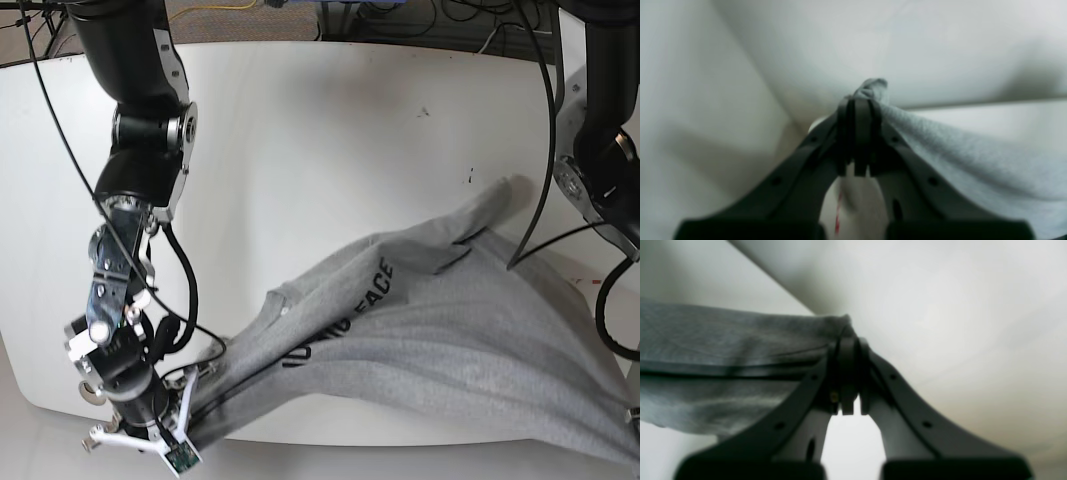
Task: Fold the T-shirt properly
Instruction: 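Swing the stretched shirt forward and lower it onto the table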
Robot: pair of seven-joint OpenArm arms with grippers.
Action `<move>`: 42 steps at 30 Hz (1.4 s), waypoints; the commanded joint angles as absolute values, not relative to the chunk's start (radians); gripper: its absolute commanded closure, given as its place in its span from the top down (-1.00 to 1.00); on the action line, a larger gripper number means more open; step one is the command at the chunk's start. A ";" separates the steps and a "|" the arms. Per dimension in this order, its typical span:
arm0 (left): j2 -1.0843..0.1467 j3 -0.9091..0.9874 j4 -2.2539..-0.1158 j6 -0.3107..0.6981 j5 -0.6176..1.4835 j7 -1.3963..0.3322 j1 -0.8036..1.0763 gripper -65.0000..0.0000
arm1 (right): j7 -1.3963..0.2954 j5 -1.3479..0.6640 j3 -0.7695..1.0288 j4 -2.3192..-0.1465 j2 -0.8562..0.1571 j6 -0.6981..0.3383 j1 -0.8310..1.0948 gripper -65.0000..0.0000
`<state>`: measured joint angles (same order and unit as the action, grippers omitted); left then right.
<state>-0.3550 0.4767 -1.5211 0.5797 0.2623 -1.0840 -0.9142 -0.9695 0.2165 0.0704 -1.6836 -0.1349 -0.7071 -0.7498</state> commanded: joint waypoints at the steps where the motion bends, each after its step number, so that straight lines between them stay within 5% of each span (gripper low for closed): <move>1: -0.375 0.469 -1.501 0.553 0.274 -1.049 -1.030 -1.00 | -0.944 0.222 0.053 -1.666 -0.162 -0.698 -0.866 -0.96; 24: -0.380 0.318 -1.446 0.504 0.277 -1.049 -1.409 -1.00 | -1.012 0.223 -0.054 -1.578 -0.209 -0.698 -1.383 -0.96; 33: -0.412 0.325 -1.451 0.506 0.282 -1.049 -1.311 -1.00 | -1.069 0.220 -0.065 -1.751 -0.249 -0.698 -1.227 -0.96; 42: -0.478 0.386 -1.552 0.507 0.389 -1.049 -1.015 -1.00 | -1.084 0.222 0.036 -1.936 -0.263 -0.698 -0.839 -0.96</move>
